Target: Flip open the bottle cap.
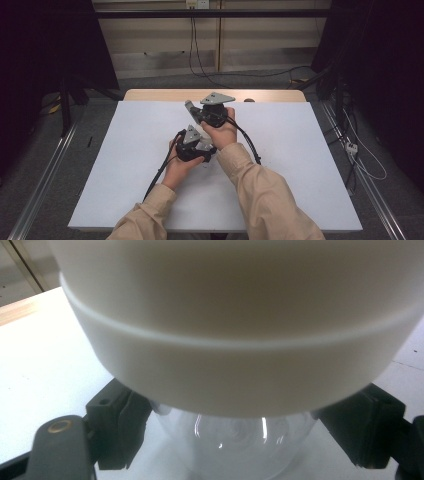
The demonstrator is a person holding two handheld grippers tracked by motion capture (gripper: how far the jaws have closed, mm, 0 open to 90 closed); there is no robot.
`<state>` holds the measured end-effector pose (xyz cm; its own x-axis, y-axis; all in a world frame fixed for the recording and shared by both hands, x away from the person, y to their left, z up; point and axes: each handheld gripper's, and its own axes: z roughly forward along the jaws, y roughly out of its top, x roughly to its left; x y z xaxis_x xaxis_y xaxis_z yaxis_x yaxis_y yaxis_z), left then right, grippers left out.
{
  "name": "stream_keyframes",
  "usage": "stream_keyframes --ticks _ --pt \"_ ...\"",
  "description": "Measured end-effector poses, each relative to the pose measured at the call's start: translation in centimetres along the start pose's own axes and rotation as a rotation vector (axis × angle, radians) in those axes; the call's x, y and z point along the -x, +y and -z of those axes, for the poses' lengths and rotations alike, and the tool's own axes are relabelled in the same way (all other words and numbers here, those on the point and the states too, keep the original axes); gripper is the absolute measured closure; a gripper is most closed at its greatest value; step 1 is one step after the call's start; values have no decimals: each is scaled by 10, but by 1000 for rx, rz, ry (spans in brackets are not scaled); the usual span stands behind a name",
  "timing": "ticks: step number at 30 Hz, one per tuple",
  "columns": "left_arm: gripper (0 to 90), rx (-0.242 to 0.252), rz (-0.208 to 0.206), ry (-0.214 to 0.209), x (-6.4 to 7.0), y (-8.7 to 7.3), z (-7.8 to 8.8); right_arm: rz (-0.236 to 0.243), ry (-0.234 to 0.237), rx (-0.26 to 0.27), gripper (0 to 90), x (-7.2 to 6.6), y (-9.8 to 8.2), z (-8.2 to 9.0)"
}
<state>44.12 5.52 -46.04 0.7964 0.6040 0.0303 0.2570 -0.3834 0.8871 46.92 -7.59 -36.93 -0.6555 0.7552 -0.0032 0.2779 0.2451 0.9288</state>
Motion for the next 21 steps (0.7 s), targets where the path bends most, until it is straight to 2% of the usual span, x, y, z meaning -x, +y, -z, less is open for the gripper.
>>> stream_keyframes --ticks 21 --pt "186 0 -7 3 1 0 0 -9 9 -28 900 2 -4 -8"
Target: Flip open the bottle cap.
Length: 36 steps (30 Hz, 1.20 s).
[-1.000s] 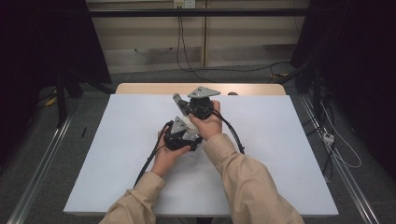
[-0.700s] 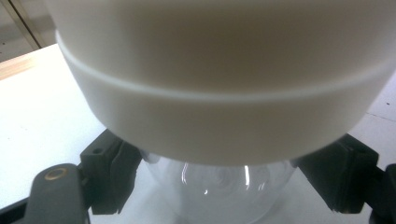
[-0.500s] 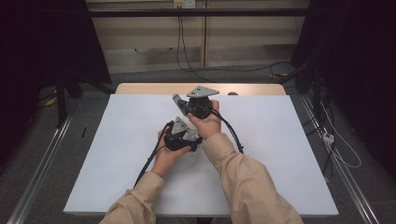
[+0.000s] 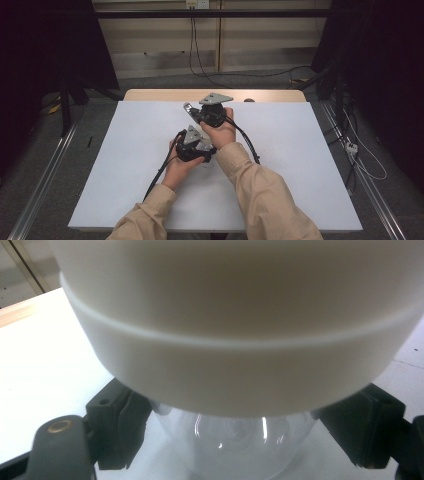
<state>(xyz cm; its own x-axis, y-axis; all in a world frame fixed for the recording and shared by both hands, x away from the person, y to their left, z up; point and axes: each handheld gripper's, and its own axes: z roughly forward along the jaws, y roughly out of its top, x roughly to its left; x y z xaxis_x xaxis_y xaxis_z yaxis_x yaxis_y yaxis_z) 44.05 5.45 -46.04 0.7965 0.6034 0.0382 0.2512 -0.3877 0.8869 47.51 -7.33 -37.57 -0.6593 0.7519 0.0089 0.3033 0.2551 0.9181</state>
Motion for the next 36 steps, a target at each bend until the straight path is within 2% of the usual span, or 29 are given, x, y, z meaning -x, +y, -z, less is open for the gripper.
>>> stream_keyframes --ticks 11,21,28,34,36 --pt "186 0 0 0 0 0 0 10 -1 -40 900 0 1 -2" --pt "186 -2 0 -1 -1 0 0 0 4 -50 900 1 1 -2" --pt "186 6 17 -3 -2 0 1 13 4 -60 900 0 1 1" --pt "185 19 45 -22 -5 -1 2 19 -3 -34 869 0 3 7" --pt "178 21 40 -17 -6 -1 3 18 -7 -28 843 0 3 9"
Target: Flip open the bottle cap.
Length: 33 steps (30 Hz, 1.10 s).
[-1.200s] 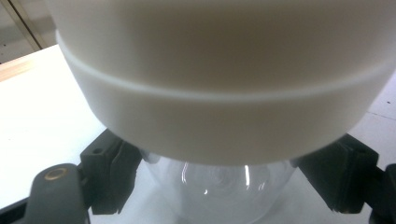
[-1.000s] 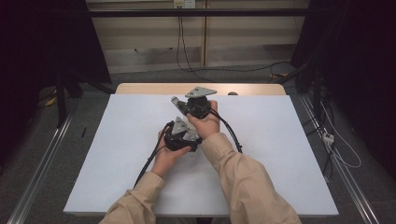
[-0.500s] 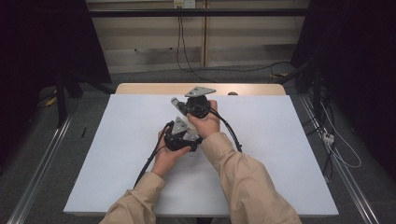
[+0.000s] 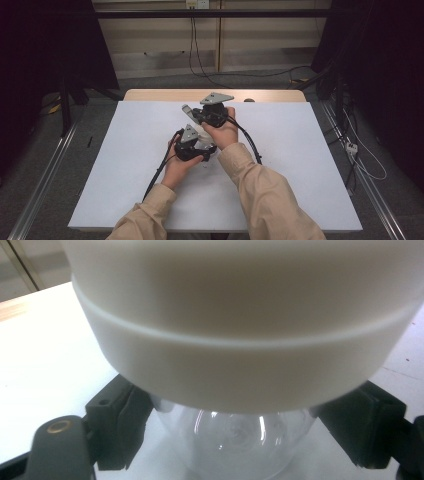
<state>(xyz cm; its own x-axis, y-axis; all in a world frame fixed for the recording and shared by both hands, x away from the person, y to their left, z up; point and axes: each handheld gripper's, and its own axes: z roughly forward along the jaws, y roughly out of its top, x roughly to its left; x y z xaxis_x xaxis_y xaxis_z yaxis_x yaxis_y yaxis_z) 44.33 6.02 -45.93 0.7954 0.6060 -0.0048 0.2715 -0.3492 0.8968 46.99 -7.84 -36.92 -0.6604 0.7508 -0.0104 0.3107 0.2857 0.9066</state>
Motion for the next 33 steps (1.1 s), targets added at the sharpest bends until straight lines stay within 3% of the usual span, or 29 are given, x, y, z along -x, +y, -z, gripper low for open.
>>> stream_keyframes --ticks 4,7,10,15,21,22,26,33 --pt "135 -17 11 -4 0 0 2 -16 3 18 749 0 -1 7" --pt "104 -21 44 -18 -2 0 5 -31 14 43 649 0 -2 18" --pt "101 -10 39 -21 -2 0 11 -31 25 63 536 0 -6 30" --pt "100 -29 33 -21 -1 -4 29 -44 39 94 389 2 -20 56" --pt "97 -27 27 -17 -2 -8 57 -40 6 93 227 3 -46 90" --pt "92 -24 17 -19 -2 -9 62 -47 1 93 212 3 -51 95" --pt "92 12 41 -30 -5 -11 80 -38 -15 93 192 4 -73 114" --pt "91 14 32 -19 -6 -19 103 -55 -38 87 166 10 -107 138"
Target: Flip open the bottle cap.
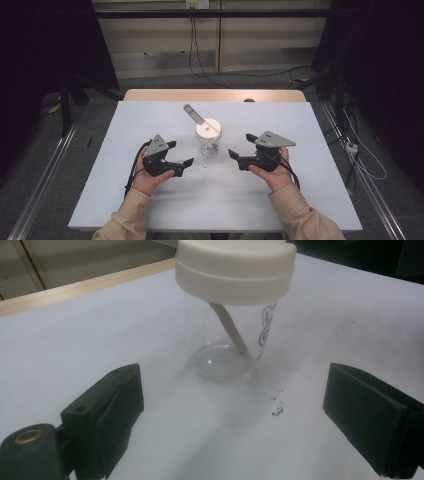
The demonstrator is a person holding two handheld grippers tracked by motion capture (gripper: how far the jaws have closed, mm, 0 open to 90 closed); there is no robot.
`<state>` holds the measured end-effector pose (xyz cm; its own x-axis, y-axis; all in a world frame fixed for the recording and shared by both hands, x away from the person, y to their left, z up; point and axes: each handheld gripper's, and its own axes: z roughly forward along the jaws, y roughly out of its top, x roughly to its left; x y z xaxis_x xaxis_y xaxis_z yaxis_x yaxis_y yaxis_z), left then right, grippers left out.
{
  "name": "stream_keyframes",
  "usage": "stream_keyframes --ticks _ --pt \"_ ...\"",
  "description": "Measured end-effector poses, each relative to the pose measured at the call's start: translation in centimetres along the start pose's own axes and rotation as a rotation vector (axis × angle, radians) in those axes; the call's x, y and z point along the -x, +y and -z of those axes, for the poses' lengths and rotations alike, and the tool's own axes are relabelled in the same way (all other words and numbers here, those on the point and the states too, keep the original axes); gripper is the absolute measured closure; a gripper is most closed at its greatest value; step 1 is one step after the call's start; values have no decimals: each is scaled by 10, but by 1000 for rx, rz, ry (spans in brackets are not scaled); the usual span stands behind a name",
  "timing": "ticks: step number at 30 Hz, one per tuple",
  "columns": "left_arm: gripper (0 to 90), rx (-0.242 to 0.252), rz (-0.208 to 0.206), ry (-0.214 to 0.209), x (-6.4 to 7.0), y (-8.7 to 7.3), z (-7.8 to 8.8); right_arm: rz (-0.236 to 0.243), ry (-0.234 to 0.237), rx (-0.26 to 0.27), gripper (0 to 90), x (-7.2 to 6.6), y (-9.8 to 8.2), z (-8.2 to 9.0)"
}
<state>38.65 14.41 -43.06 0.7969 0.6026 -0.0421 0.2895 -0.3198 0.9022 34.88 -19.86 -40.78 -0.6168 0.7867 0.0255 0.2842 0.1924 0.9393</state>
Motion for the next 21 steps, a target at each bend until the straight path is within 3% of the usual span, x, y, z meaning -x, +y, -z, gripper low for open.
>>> stream_keyframes --ticks 8,14,21 --pt "91 -11 -17 2 -2 -13 23 -7 -37 7 165 7 -27 30" --pt "92 -3 3 16 -6 -22 41 -21 -70 -12 160 15 -53 54" --pt "85 0 22 24 -7 -27 45 -38 -83 -21 154 18 -68 70"
